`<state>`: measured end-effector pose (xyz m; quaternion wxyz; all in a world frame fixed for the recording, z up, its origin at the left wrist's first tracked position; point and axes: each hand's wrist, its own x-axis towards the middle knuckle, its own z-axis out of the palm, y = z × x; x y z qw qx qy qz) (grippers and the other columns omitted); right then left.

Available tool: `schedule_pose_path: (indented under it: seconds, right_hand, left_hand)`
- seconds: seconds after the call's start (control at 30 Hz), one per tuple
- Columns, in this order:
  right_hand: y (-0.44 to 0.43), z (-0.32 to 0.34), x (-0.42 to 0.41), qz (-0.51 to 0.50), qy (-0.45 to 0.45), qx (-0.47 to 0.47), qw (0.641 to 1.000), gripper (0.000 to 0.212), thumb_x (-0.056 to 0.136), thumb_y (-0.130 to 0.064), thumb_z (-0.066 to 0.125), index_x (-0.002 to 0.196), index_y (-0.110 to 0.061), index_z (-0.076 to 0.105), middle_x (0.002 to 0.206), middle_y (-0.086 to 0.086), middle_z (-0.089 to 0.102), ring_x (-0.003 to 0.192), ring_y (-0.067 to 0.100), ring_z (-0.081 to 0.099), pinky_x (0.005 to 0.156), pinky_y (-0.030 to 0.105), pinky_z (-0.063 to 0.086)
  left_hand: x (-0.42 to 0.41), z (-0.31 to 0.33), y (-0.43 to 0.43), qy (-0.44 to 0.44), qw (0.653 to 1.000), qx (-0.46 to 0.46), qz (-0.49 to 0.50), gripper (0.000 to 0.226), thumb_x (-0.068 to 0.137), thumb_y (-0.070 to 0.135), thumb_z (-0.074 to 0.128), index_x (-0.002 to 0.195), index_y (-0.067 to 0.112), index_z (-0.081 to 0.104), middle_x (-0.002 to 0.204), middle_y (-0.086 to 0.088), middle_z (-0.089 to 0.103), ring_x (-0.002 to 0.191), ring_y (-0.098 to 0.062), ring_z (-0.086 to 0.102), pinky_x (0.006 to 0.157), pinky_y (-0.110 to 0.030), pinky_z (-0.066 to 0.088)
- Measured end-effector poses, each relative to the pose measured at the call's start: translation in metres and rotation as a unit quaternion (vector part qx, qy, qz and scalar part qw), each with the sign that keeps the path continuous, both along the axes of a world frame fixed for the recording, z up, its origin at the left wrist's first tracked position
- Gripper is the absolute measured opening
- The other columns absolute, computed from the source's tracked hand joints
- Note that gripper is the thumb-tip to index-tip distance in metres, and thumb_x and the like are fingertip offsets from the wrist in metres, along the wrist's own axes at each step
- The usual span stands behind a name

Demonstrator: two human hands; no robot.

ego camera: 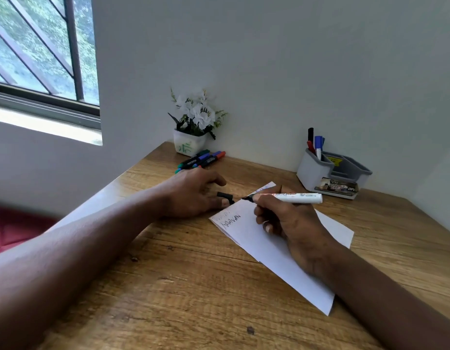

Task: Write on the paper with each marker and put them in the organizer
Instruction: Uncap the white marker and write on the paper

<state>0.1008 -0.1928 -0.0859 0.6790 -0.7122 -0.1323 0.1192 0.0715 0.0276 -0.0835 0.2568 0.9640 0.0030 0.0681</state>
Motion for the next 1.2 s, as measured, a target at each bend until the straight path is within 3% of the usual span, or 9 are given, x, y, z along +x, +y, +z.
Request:
schedule_pose_path:
  seconds: [0.2,0.3,0.37,0.47,0.67,0.87,1.0,1.1,1.2]
  right_hand:
    - [-0.006,0.005,0.007,0.057,0.061,0.069,0.994,0.019,0.091,-0.019,0.069,0.106,-0.009,0.077,0.091,0.013,0.078,0.081,0.017,0.071,0.061,0.024,0.051]
    - [-0.008,0.009,0.009,0.085,0.083,0.094,0.988,0.034,0.083,-0.036,0.068,0.104,-0.012,0.079,0.096,0.014,0.078,0.081,0.017,0.072,0.063,0.026,0.052]
    - [-0.009,0.011,0.010,0.089,0.098,0.109,0.985,0.032,0.089,-0.037,0.063,0.098,-0.013,0.082,0.096,0.015,0.078,0.079,0.018,0.072,0.063,0.026,0.052]
    - [-0.010,0.010,0.011,0.081,0.114,0.125,0.982,0.029,0.096,-0.029,0.058,0.096,-0.011,0.082,0.095,0.017,0.078,0.077,0.019,0.072,0.062,0.026,0.053]
    - [-0.009,0.010,0.010,0.081,0.109,0.122,0.983,0.025,0.096,-0.024,0.060,0.107,-0.008,0.076,0.099,0.017,0.078,0.080,0.018,0.072,0.064,0.026,0.054]
    - [-0.009,0.011,0.008,0.081,0.102,0.116,0.985,0.023,0.093,-0.024,0.066,0.105,-0.007,0.077,0.101,0.017,0.079,0.080,0.017,0.071,0.063,0.024,0.054]
    - [-0.009,0.009,0.008,0.080,0.093,0.120,0.985,0.024,0.090,-0.021,0.070,0.104,-0.003,0.077,0.098,0.019,0.078,0.072,0.016,0.070,0.059,0.023,0.053]
    - [-0.011,0.011,0.009,0.070,0.100,0.130,0.984,0.023,0.084,-0.022,0.075,0.097,-0.003,0.077,0.083,0.014,0.076,0.062,0.015,0.065,0.055,0.023,0.051]
    - [-0.011,0.011,0.007,0.078,0.107,0.144,0.981,0.021,0.080,-0.019,0.077,0.092,-0.003,0.076,0.078,0.015,0.073,0.059,0.015,0.063,0.053,0.023,0.051]
  left_hand:
    - [0.003,-0.003,-0.002,-0.048,0.998,-0.030,0.012,0.016,0.090,0.038,0.074,0.106,0.040,0.074,0.103,0.018,0.068,0.102,-0.004,0.061,0.083,-0.025,0.050]
    - [0.005,-0.007,0.003,-0.081,0.992,-0.096,0.034,0.010,0.089,0.041,0.074,0.099,0.044,0.074,0.102,0.017,0.071,0.105,-0.004,0.062,0.095,-0.039,0.052]
    - [0.003,-0.006,0.004,-0.098,0.982,-0.162,0.027,0.010,0.089,0.039,0.074,0.099,0.041,0.075,0.103,0.015,0.074,0.106,-0.003,0.065,0.099,-0.043,0.052]
    - [-0.002,-0.002,0.002,-0.090,0.970,-0.224,0.002,0.012,0.091,0.033,0.074,0.103,0.032,0.077,0.101,0.006,0.077,0.102,-0.018,0.069,0.098,-0.051,0.053]
    - [-0.006,0.000,-0.002,-0.056,0.974,-0.217,-0.034,0.013,0.093,0.025,0.073,0.103,0.033,0.077,0.104,0.012,0.078,0.106,-0.007,0.069,0.103,-0.044,0.050]
    - [-0.008,0.003,-0.005,-0.067,0.969,-0.228,-0.064,0.015,0.093,0.027,0.072,0.107,0.027,0.076,0.106,0.008,0.078,0.106,-0.009,0.068,0.102,-0.041,0.050]
    - [-0.010,0.004,-0.006,-0.062,0.959,-0.258,-0.095,0.017,0.093,0.026,0.071,0.109,0.025,0.077,0.105,0.002,0.078,0.103,-0.016,0.070,0.092,-0.040,0.052]
    - [-0.012,0.005,-0.001,-0.057,0.941,-0.311,-0.118,0.015,0.093,0.026,0.072,0.103,0.017,0.078,0.092,-0.006,0.078,0.086,-0.013,0.068,0.076,-0.028,0.048]
    - [-0.011,0.002,0.008,-0.035,0.925,-0.348,-0.150,0.034,0.087,0.040,0.079,0.106,0.012,0.077,0.104,-0.037,0.066,0.092,-0.033,0.055,0.081,-0.047,0.035]
